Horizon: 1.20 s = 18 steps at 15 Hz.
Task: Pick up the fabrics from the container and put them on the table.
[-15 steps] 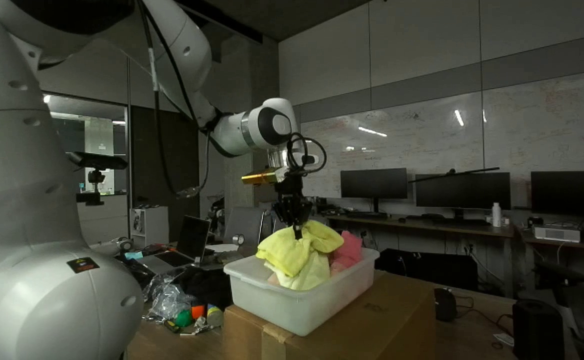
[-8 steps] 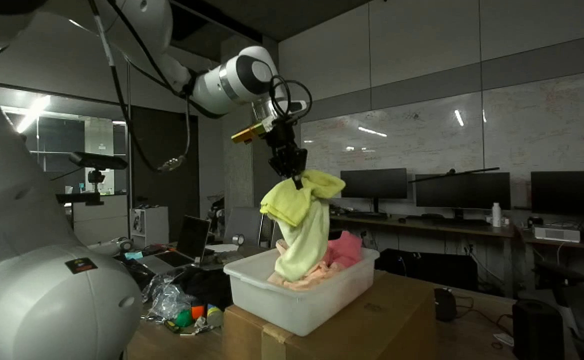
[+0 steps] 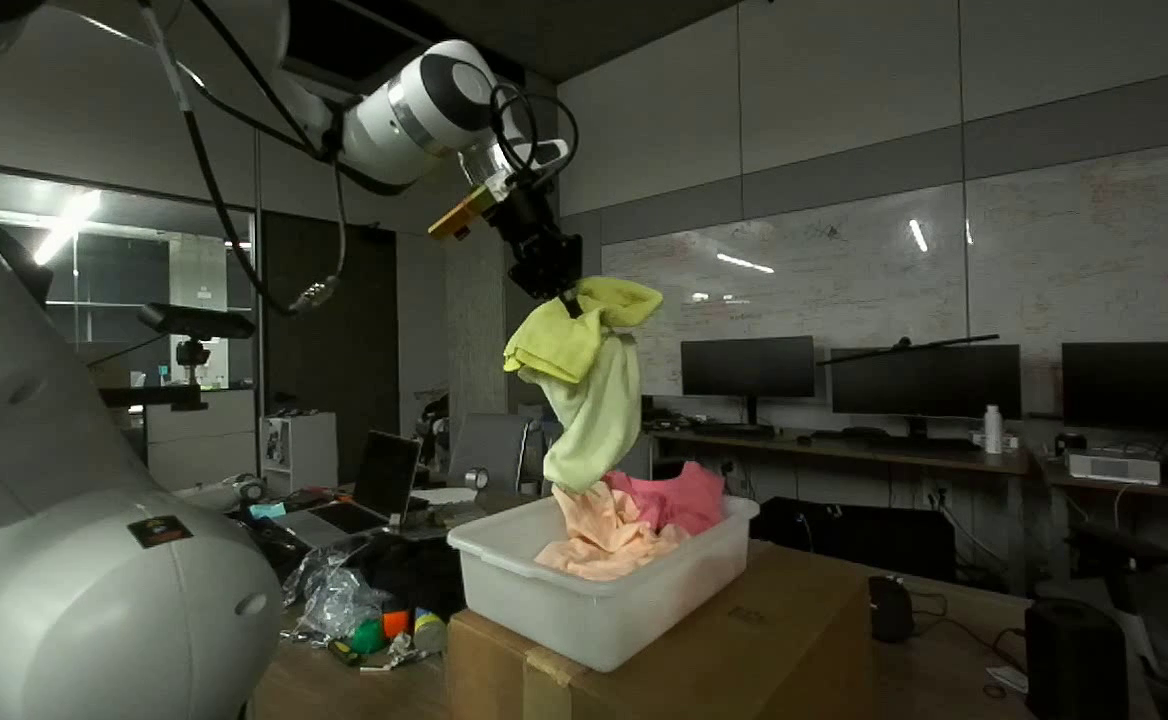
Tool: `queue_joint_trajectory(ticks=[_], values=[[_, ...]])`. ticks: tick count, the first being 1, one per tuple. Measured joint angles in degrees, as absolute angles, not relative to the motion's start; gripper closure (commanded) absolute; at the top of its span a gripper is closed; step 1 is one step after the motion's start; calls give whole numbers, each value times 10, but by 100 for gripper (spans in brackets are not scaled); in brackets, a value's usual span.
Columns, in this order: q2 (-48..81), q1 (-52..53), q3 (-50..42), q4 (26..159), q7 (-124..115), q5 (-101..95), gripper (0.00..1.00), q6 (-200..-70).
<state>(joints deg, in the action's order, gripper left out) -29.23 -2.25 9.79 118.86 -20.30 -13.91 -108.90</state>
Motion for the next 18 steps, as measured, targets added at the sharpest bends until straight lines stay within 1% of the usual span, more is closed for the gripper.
queue_joint_trajectory(ticks=[3, 8, 12, 14, 15, 16, 18], values=[[-266, -10, 129, 1164, -187, -144, 92, -1069], [-180, 50, 178, 1096, -138, -144, 92, -1066], [-104, 99, 187, 1039, -93, -113, 92, -1092], [-74, 112, 185, 1019, -60, -73, 94, -1112], [-60, 116, 184, 1011, -39, -51, 60, -1118], [-47, 120, 184, 1003, -20, -38, 60, -1118], [-24, 128, 184, 992, 3, -39, 45, -1115]])
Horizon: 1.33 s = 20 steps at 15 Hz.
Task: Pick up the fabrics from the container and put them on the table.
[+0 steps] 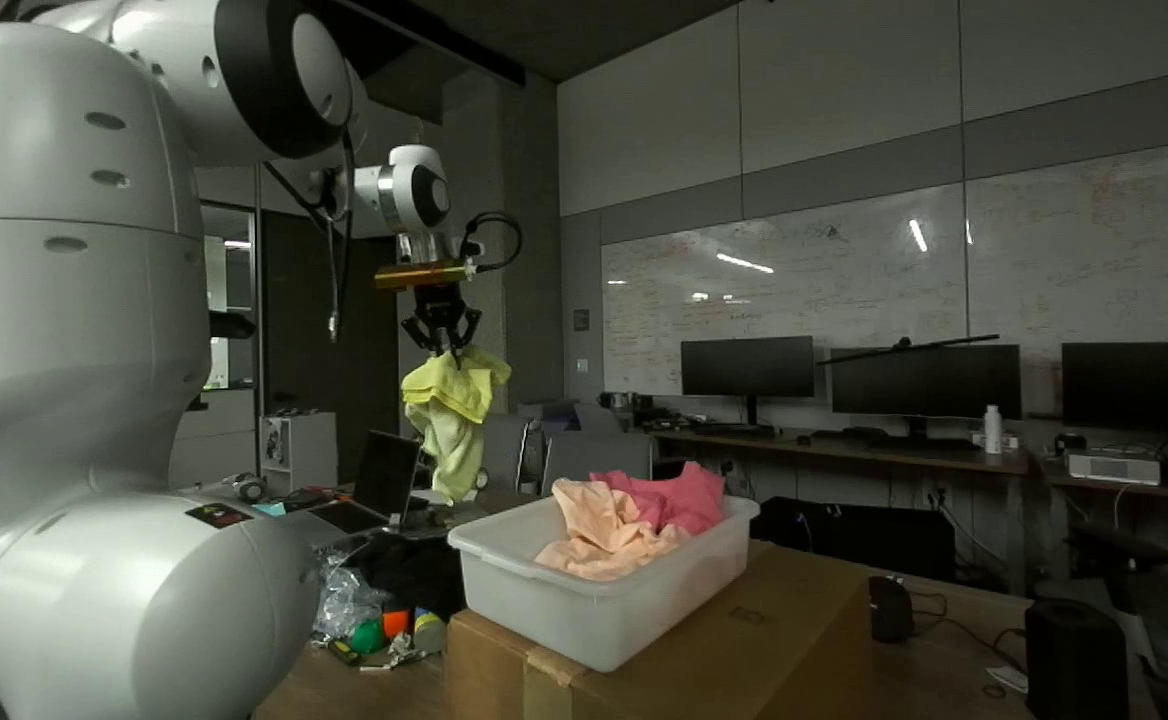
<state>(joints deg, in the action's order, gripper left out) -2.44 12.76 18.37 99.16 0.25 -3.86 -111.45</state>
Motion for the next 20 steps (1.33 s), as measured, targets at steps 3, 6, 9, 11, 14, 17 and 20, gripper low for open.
queue_joint_trajectory(ticks=[3, 6, 9, 11, 14, 17, 20], values=[[-4, 138, 184, 983, 19, -71, 23, -1099], [5, 143, 184, 979, 25, -108, 0, -1078], [5, 142, 175, 979, 11, -139, 0, -1069], [3, 137, 157, 980, -14, -148, 0, -1061], [-3, 118, 127, 990, -56, -148, 1, -1049], [-10, 95, 100, 1015, -88, -142, 0, -1041], [-16, 75, 80, 1050, -114, -131, 0, -1025]])
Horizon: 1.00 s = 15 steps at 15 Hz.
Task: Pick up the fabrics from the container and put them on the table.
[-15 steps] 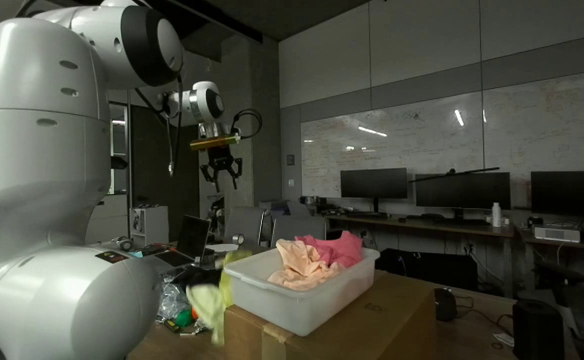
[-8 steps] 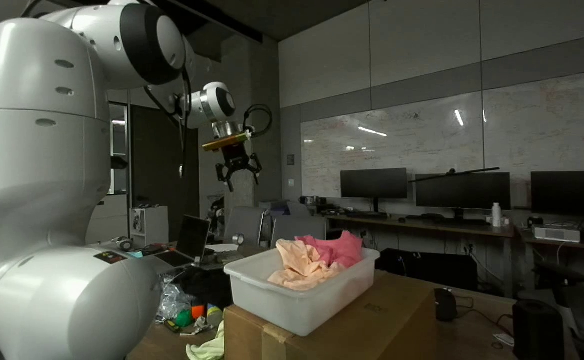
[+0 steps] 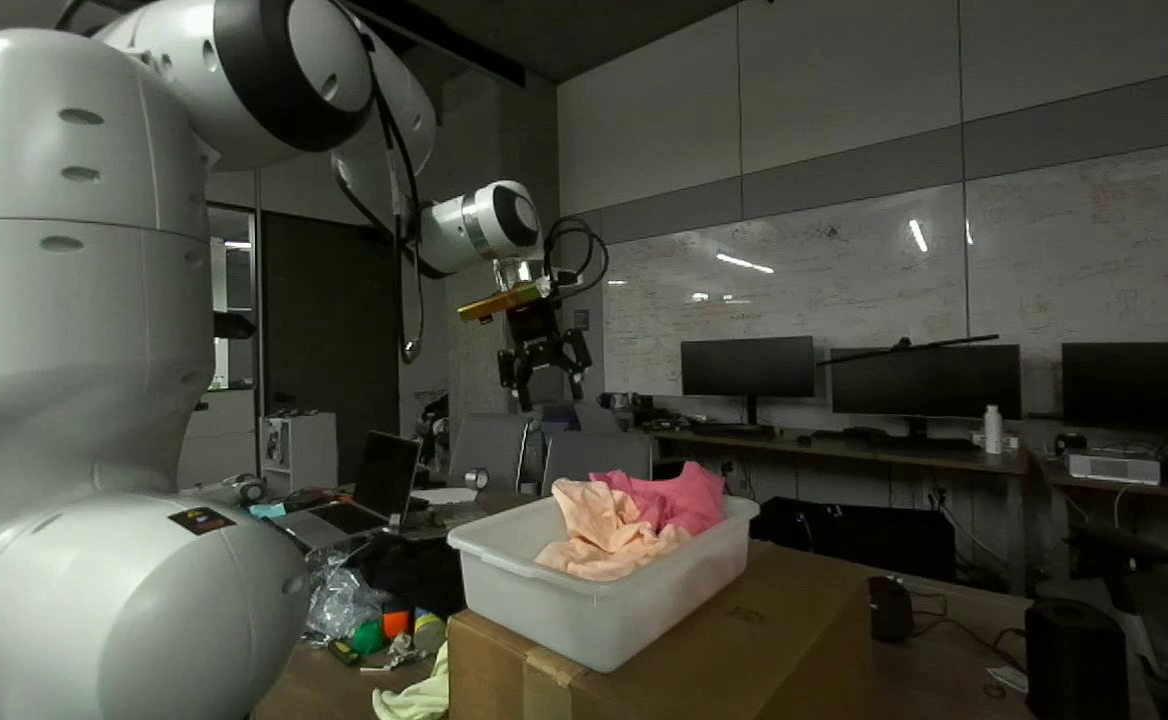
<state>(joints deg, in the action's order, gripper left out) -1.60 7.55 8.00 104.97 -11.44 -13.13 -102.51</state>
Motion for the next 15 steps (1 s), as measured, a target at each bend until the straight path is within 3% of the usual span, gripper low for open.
queue_joint_trajectory(ticks=[15], values=[[2, 17, 24, 1144, -91, -68, 0, -1029]])
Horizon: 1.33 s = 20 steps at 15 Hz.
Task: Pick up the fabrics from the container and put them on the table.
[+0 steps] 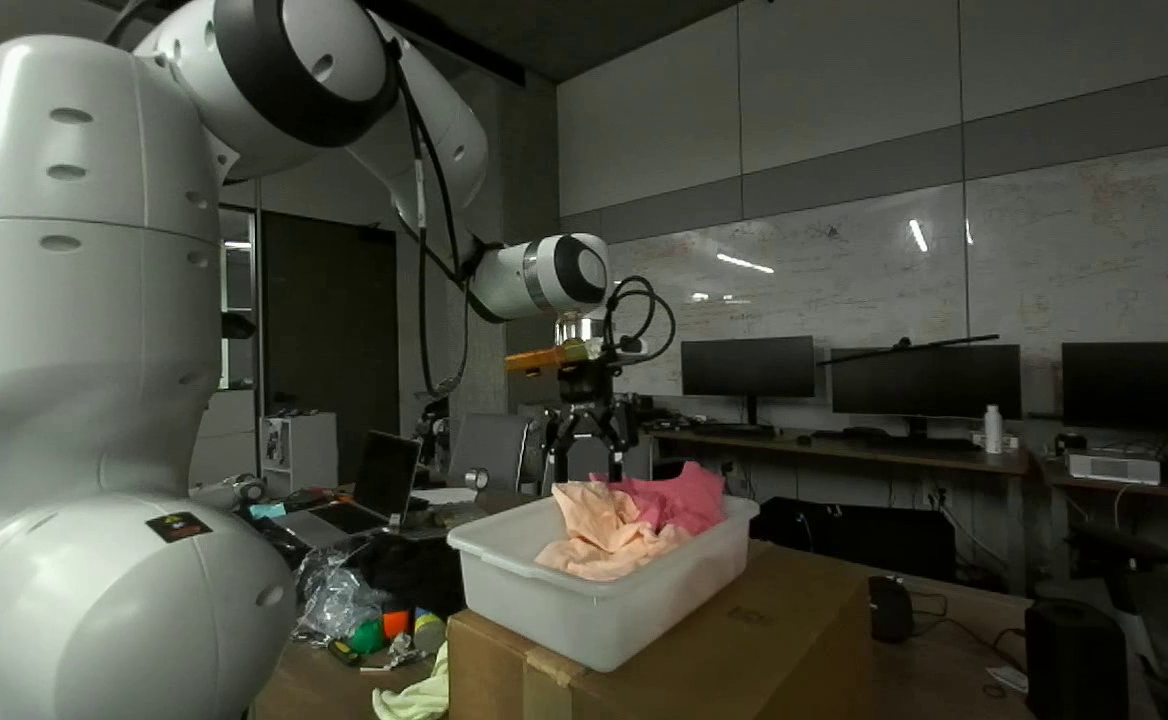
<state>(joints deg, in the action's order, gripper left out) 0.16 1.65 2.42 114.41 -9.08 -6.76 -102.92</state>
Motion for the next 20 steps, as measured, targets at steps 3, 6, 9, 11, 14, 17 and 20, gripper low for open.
queue_joint_trajectory(ticks=[3, 6, 9, 11, 14, 17, 20], values=[[16, 13, 21, 1145, -55, -79, 0, -1049], [32, 10, 19, 1145, -13, -104, 0, -1074], [44, 9, 17, 1146, 32, -136, 0, -1101], [48, 9, 17, 1152, 61, -153, 0, -1127], [50, 8, 17, 1163, 91, -154, 0, -1173], [51, 7, 17, 1174, 95, -148, 0, -1209], [51, 7, 17, 1184, 94, -139, 0, -1236]])
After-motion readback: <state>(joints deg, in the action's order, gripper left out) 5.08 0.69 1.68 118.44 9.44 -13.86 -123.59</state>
